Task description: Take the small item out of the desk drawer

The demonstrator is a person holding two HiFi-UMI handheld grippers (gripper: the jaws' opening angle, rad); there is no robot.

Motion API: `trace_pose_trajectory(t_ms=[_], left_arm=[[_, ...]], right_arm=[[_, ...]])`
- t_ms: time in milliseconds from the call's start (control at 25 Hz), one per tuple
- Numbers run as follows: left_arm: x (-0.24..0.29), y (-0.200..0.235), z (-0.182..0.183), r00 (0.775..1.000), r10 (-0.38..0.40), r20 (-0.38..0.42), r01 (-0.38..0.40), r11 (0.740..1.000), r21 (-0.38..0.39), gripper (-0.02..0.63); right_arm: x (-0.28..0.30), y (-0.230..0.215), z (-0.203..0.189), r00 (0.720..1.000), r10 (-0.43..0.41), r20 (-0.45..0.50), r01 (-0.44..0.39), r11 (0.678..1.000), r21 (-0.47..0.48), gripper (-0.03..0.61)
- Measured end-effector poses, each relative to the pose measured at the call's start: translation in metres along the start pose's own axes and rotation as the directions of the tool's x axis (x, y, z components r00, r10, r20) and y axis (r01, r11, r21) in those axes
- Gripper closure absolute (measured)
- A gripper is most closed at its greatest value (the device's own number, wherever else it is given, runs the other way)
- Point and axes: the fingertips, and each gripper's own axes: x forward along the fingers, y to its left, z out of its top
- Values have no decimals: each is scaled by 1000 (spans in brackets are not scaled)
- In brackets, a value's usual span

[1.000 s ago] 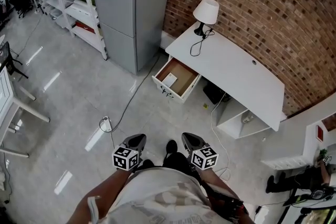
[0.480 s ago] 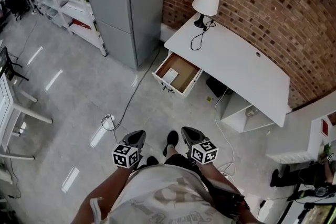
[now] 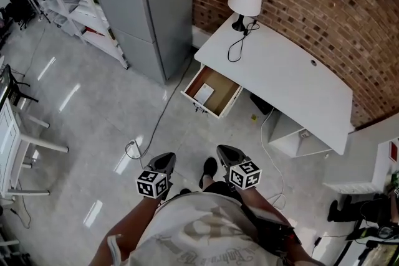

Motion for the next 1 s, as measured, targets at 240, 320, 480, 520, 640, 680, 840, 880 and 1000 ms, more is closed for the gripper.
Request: trace_pose_trajectory(t_ms=[240,320,480,520,640,680,840,880,1000], left_arm=[[43,2,31,1000,3,-14,-3,1000,18,600],[59,1,41,1000,6,-17,-6,1000,23,601],[88,-3,59,1000,16,-22,-15,999,30,600],[94,-3,62,1000,20,-23,-20,999,30,600],[113,-3,74,999,31,-31,-30,999,27,601],[119,-5,77,999,34,-32,-33,999,26,600],[139,-10,91,998,54,-20,-53,998,23,600],[143,-11,95,998,57,-18,-57,998,26,600],[152,-15,104,998,61,-17,-60,997,38,600]], right_arm=[[19,-39,24,1000,6,8,-6,1000,17,572],[23,-53,32,1000,9,10,-9,1000,21,572],[31,-83,46,1000,17,12,-18,999,31,572],[33,-90,49,1000,20,13,-21,999,31,572],[41,-114,63,999,23,25,-24,999,30,572],[42,-122,69,999,22,33,-23,999,31,572],[43,-152,82,999,25,44,-26,999,27,572],[44,-158,83,999,24,42,-26,999,28,572],[42,-170,83,999,24,35,-25,999,40,572]])
